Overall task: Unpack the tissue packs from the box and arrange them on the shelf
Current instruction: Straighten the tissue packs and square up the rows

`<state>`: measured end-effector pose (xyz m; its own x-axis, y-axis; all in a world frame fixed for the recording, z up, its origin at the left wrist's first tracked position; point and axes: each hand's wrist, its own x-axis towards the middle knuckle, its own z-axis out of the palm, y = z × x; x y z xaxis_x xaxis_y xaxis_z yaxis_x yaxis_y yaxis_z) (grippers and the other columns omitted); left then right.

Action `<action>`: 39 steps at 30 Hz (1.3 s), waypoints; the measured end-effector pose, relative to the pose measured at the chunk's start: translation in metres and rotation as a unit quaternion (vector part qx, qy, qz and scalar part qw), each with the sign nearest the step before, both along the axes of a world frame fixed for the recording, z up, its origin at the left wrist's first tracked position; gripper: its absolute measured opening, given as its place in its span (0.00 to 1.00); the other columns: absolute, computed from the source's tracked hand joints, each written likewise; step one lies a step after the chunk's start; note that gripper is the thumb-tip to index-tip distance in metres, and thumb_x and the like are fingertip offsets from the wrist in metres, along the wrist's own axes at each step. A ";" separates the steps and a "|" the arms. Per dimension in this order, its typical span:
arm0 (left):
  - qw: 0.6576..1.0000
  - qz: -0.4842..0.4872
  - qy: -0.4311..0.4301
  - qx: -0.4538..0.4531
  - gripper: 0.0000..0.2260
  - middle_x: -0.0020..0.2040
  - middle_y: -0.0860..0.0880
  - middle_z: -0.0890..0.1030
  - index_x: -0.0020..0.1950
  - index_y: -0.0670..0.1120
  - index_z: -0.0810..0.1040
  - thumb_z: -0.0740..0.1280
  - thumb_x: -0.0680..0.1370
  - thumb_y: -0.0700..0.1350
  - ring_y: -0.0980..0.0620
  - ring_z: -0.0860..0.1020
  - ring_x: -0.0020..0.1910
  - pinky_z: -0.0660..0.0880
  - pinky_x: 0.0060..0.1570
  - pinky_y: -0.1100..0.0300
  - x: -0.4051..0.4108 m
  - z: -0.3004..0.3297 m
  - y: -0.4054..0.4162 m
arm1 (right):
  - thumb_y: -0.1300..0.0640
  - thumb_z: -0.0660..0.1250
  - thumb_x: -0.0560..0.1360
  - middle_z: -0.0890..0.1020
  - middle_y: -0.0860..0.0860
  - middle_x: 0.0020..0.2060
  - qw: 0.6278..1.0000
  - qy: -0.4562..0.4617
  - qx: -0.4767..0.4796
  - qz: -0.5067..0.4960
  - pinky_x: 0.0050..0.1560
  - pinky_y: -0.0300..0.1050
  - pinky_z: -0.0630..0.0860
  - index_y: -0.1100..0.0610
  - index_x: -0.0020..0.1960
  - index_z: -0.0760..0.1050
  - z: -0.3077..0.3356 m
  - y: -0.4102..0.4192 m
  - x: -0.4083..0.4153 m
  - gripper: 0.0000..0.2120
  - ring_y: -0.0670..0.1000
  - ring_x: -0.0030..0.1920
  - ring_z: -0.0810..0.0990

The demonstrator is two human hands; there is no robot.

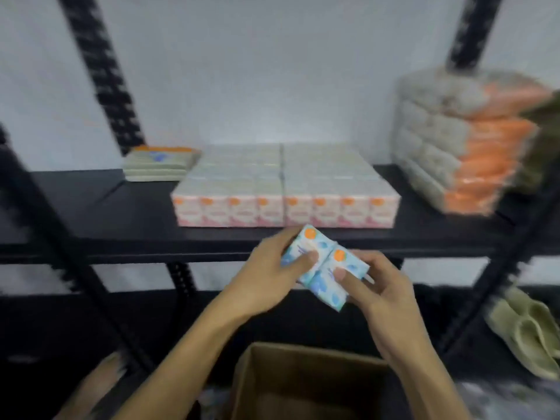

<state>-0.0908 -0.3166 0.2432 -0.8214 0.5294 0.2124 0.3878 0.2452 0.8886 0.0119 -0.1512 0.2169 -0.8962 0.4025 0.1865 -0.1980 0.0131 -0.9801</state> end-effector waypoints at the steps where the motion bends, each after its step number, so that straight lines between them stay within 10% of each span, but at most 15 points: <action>1: 0.999 0.027 0.016 0.010 0.15 0.57 0.55 0.85 0.64 0.51 0.79 0.70 0.77 0.51 0.58 0.83 0.56 0.79 0.60 0.53 -0.005 0.014 -0.025 | 0.61 0.73 0.75 0.86 0.53 0.50 0.999 0.007 0.020 0.031 0.49 0.54 0.82 0.57 0.55 0.80 0.015 -0.018 -0.015 0.10 0.54 0.51 0.85; 12: 0.952 0.296 -0.051 0.057 0.17 0.53 0.50 0.84 0.59 0.48 0.74 0.75 0.76 0.53 0.52 0.86 0.41 0.79 0.37 0.60 -0.095 0.054 -0.186 | 0.62 0.73 0.75 0.84 0.49 0.48 0.966 0.019 0.238 0.096 0.41 0.29 0.75 0.56 0.56 0.81 0.091 -0.142 -0.195 0.10 0.38 0.42 0.81; 15: 0.940 0.339 -0.039 0.003 0.18 0.54 0.48 0.82 0.58 0.48 0.73 0.73 0.76 0.56 0.50 0.83 0.47 0.78 0.44 0.57 -0.130 0.040 -0.196 | 0.58 0.71 0.77 0.84 0.53 0.49 0.960 -0.022 0.272 0.064 0.41 0.38 0.76 0.58 0.57 0.80 0.093 -0.140 -0.234 0.09 0.46 0.44 0.81; 26: 0.923 0.288 0.033 -0.255 0.26 0.66 0.49 0.79 0.68 0.49 0.78 0.63 0.79 0.66 0.45 0.69 0.70 0.66 0.67 0.47 -0.198 -0.002 -0.192 | 0.48 0.70 0.78 0.85 0.54 0.42 0.918 -0.090 0.374 0.101 0.38 0.42 0.71 0.57 0.47 0.83 0.094 -0.128 -0.286 0.12 0.50 0.40 0.80; 33: 0.977 0.193 -0.018 -0.094 0.38 0.61 0.58 0.82 0.73 0.51 0.74 0.81 0.66 0.58 0.61 0.77 0.61 0.74 0.62 0.60 -0.190 -0.010 -0.220 | 0.56 0.75 0.75 0.84 0.56 0.43 0.925 -0.045 0.362 0.109 0.38 0.39 0.72 0.63 0.48 0.81 0.114 -0.144 -0.330 0.10 0.48 0.41 0.80; 39: 0.959 0.251 0.060 -0.116 0.33 0.60 0.59 0.81 0.66 0.59 0.79 0.78 0.64 0.68 0.64 0.77 0.59 0.75 0.59 0.59 -0.190 -0.029 -0.216 | 0.50 0.72 0.76 0.81 0.54 0.52 0.800 -0.010 0.583 0.143 0.56 0.51 0.71 0.55 0.53 0.75 0.108 -0.188 -0.389 0.11 0.55 0.54 0.77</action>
<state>-0.2811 -0.5327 0.2142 -0.9620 0.1188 0.2457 0.2656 0.6141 0.7432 -0.3769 -0.3397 0.3253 -0.9281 -0.2557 0.2706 -0.3403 0.8774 -0.3381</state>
